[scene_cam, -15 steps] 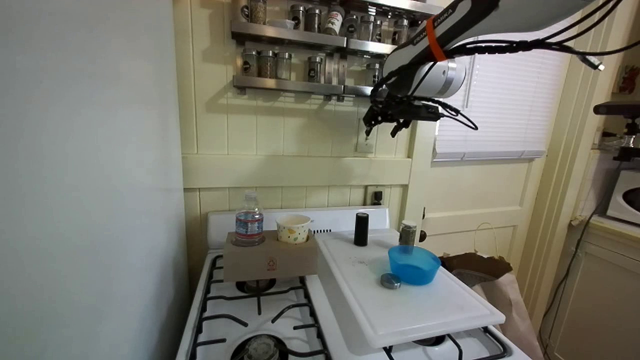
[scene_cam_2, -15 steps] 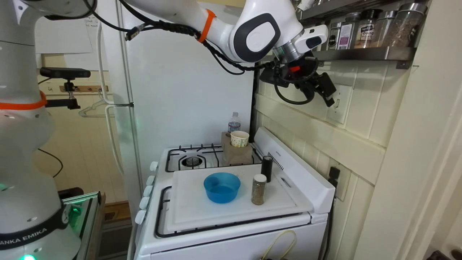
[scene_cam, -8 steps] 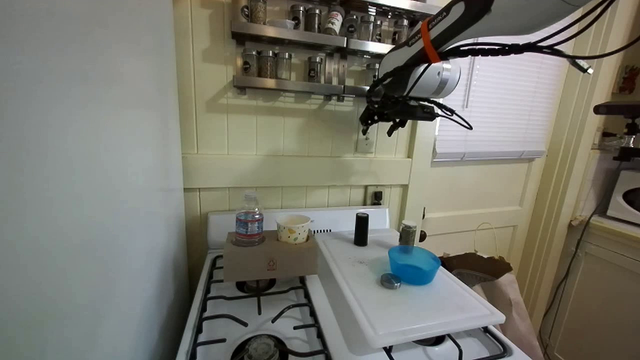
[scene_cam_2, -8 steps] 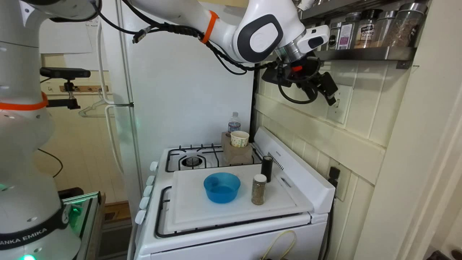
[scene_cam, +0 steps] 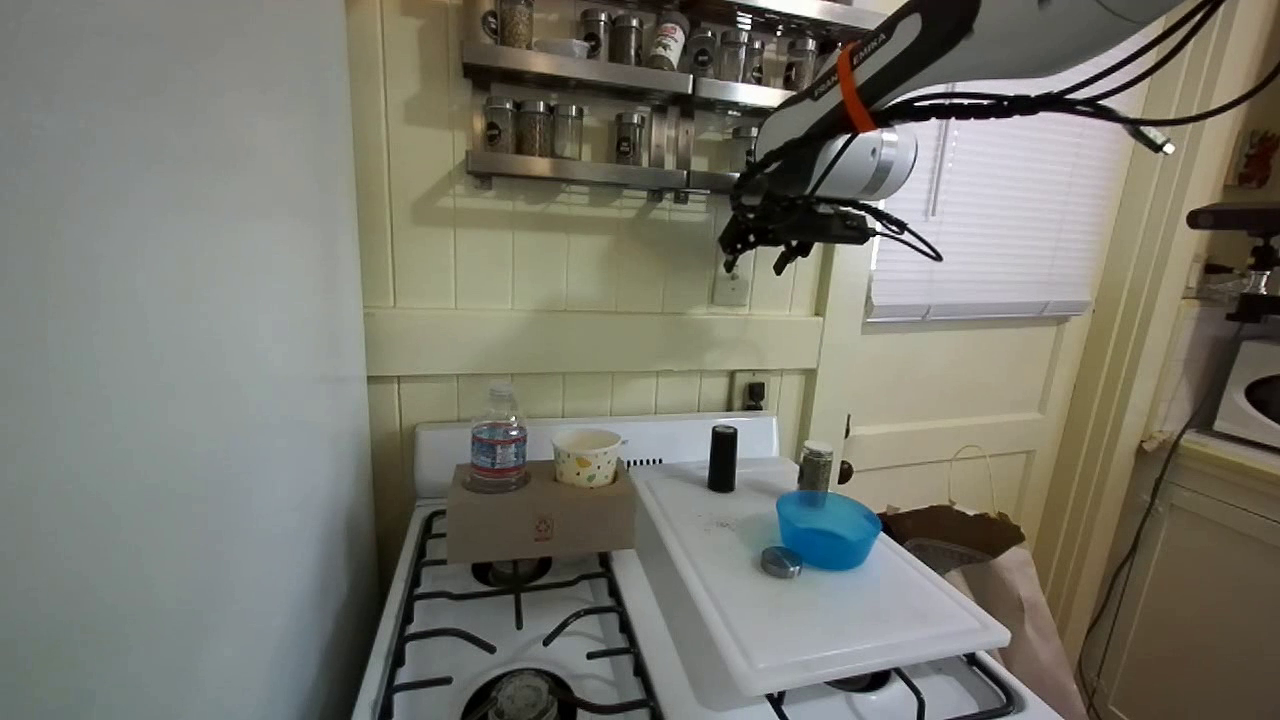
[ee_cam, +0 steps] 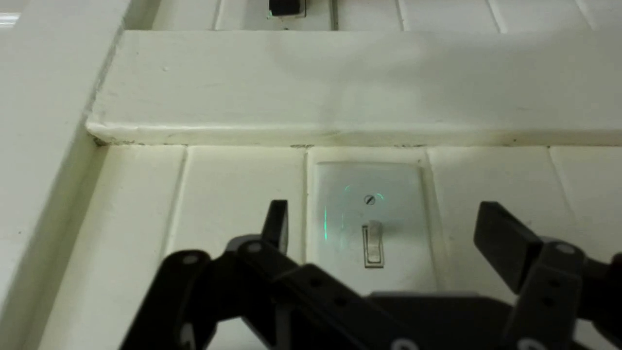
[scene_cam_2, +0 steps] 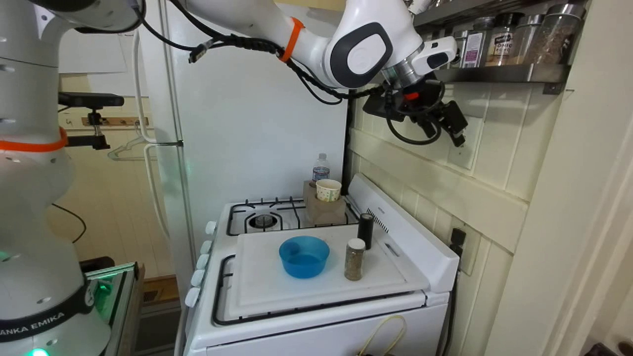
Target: Flip the switch on the wall
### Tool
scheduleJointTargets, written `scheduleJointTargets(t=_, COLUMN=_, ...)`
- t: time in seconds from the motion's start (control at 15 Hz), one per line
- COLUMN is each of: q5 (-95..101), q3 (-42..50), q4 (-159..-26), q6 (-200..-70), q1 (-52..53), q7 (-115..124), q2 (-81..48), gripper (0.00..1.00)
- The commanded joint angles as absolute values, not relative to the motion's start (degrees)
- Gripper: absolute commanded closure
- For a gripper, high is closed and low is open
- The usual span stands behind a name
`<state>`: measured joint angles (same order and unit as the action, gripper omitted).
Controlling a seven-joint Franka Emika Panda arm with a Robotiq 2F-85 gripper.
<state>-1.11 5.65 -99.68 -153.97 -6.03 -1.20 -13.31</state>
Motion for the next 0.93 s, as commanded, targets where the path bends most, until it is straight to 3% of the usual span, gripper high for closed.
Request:
scheduleJointTargets(t=0.0, q5=-1.57, q3=5.39, q4=-96.73, q6=-154.72, q1=-6.32, q7=-0.62, q2=-16.13, gripper=0.30)
scheduleJointTargets(t=0.27, q5=-1.35, q3=5.31, q4=-94.88, q6=-155.27, q1=-6.12, q7=-0.20, q2=-18.01, gripper=0.50)
scheduleJointTargets(t=0.33, q5=-1.29, q3=5.31, q4=-94.39, q6=-155.36, q1=-6.10, q7=-0.14, q2=-18.41, gripper=0.51)
scheduleJointTargets(t=0.47, q5=-1.44, q3=5.29, q4=-93.48, q6=-156.15, q1=-6.19, q7=-0.03, q2=-19.31, gripper=0.44)
scheduleJointTargets(t=0.87, q5=-1.29, q3=5.29, q4=-91.94, q6=-156.50, q1=-6.02, q7=0.62, q2=-20.86, gripper=0.51)
